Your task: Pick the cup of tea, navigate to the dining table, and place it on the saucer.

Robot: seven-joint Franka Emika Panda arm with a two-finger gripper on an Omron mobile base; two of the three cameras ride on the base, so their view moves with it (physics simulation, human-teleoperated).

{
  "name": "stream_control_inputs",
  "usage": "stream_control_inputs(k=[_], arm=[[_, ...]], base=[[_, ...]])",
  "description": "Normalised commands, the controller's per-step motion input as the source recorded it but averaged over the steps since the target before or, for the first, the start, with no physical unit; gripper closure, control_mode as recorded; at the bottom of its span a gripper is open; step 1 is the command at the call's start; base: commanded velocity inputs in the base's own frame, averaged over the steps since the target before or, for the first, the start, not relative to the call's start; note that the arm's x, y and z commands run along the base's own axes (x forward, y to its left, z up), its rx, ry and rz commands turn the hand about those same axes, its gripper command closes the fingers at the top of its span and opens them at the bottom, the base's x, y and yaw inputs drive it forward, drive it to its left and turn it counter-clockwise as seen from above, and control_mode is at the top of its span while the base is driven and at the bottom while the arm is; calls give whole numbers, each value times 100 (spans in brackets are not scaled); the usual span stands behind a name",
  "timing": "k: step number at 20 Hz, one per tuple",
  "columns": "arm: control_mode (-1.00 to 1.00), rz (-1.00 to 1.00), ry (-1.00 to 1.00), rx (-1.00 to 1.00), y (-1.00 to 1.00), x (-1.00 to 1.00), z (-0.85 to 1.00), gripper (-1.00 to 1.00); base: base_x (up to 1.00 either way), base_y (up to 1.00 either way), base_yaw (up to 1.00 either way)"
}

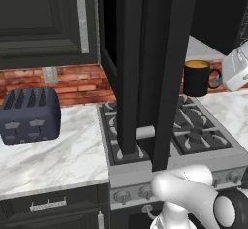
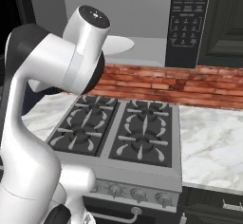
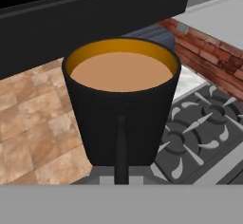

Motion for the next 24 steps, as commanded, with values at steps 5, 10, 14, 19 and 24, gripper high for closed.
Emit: stream_control_inputs(k=[5, 10, 14, 19, 24], arm=[[-100, 0, 0, 0, 0, 0, 0, 100], [-100, 0, 0, 0, 0, 0, 0, 100], [100, 0, 0, 0, 0, -3, 0, 100], [100, 0, 0, 0, 0, 0, 0, 100], [100, 0, 0, 0, 0, 0, 0, 100]], base=[[0, 0, 0], [0, 0, 0], [-35, 0, 0], [-76, -3, 0], [-53, -4, -12]])
